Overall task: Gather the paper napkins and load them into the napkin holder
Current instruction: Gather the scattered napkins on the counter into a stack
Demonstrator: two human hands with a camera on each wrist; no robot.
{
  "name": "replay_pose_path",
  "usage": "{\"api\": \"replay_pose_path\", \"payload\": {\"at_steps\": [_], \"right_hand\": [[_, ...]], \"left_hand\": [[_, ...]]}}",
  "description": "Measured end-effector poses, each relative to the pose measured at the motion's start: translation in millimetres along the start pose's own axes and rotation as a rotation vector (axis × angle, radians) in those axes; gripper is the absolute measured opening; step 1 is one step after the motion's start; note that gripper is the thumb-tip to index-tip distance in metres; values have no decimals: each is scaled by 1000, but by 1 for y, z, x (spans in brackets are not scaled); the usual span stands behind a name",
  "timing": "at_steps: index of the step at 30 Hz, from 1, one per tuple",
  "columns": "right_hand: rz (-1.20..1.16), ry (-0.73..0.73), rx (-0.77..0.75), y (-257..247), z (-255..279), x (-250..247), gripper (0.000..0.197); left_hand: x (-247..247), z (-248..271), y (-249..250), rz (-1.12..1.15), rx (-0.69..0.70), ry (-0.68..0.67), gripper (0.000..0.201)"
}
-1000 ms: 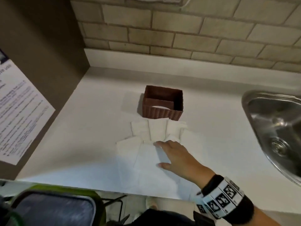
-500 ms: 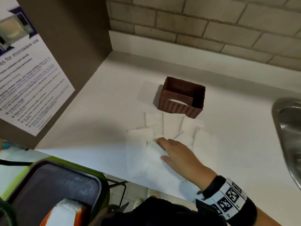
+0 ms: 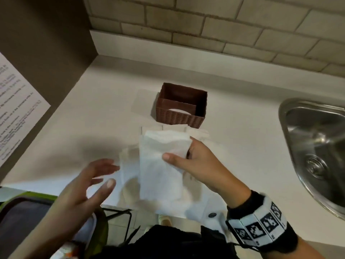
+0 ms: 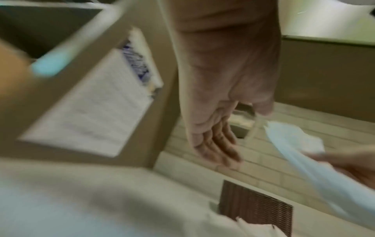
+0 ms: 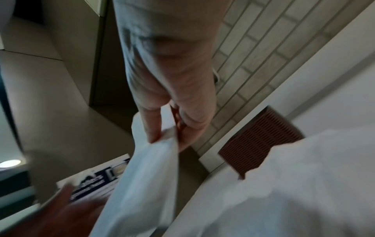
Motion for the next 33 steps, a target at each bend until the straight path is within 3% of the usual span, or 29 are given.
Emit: {"api": "replay_pose_path", "payload": {"at_steps": [1,2,5,7,9,12,15,19,24,28,33], "right_hand": [[2,-26,-22,-3,-2,7,39],[21,-48,-50,-4,-3,14,36],[83,-85,-90,-4,-4,19,30],[185,-51,-72,2,-5,4,33],[423,92,-37,18,-10,-29,38],[845,286,107,50,-21,-84,73],[1000,234,286,77,-32,-110,96],[1068,175,310,89,-48,-120,85],[1056,87,375,86,-57,-128,84],[821,94,301,71,-45,-135,36],[631,-11,162,14,16,-132,28]], "left_hand": [[9,-10,15,-64,54,-25,71],[21,-20,20,-82,48,-43,72],[48,-36,32,-100,30,-31,22],[53,-41,26,-52,36,22,11],[50,-41,16,4,-2,76,9],[39,-41,-2,37,-48,104,8],[32,-40,-12,23,-78,137,9],[32,-42,-20,-16,-134,180,15],[36,-44,-20,45,-124,124,12],[36,-48,-21,87,-110,117,15],[33,-58,-23,128,-140,162,15]]}}
Point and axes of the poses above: each hand's wrist, its own z-axis away from the middle knuckle, its own x-axis out of the palm, y = z × x, the point moved 2 cm from there along -z, towards the middle knuckle, and after that the axes turned 2 degrees about x, right-handed, at the moved point
